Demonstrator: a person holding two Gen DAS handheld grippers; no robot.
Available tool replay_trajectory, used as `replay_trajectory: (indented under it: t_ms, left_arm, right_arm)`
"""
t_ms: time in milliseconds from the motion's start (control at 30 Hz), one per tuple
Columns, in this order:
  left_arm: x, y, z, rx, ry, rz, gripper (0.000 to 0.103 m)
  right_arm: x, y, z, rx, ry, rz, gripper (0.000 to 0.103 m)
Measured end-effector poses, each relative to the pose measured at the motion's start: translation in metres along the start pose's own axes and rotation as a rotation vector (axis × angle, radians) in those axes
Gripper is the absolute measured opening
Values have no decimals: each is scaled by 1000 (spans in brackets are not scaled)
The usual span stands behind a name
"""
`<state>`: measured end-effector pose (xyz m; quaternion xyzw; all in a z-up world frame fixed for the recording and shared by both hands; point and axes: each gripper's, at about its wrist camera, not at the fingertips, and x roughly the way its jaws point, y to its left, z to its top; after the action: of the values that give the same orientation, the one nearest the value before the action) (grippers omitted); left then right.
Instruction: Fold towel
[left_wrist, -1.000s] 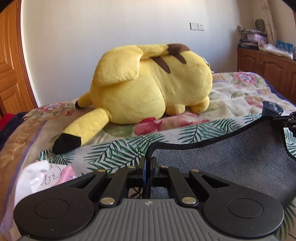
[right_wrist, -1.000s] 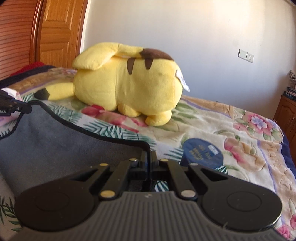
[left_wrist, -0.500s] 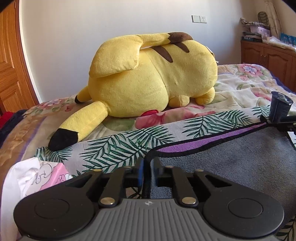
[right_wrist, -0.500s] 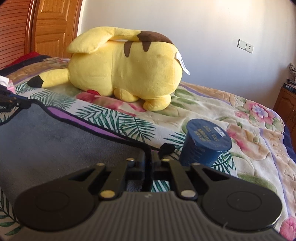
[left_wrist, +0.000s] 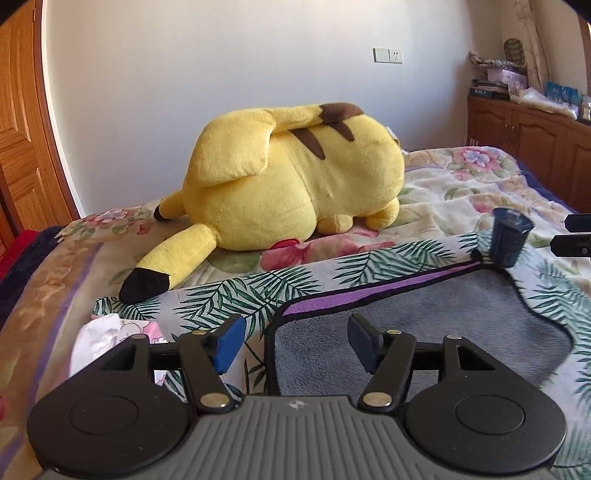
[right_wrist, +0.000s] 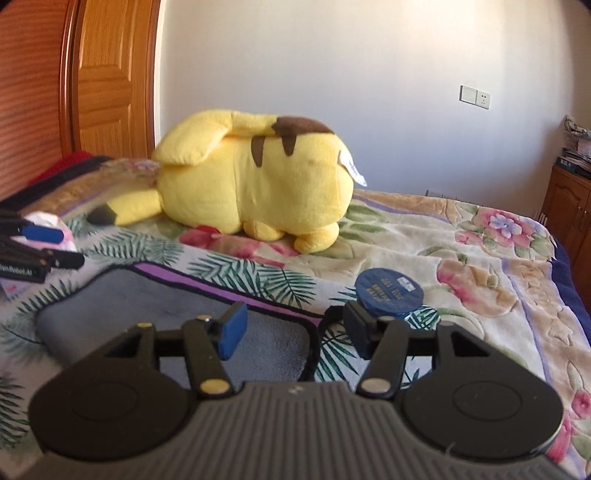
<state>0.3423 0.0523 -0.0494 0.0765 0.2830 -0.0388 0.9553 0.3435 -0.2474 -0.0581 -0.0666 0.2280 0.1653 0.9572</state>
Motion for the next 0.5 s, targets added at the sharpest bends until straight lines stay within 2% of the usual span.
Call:
replay_trajectory:
  t_ms: [167,233,400,500]
  left_arm:
    - [-47,-9,10,-12,-26,-15,61]
    - [-64,-12,13,-13,-34,-13,71]
    - [-105,-19,19,-7,-50,-26,76]
    - [-128,-22,22,-2,-62,-28,82]
  right_arm:
    - [-44,-1,11,43,-15,-2,59]
    - [-61,0,16,47,-24,-7,59]
    - [-99,4,26,61,-52,-14,60]
    - [-115,7,31,74,-69,-19,71]
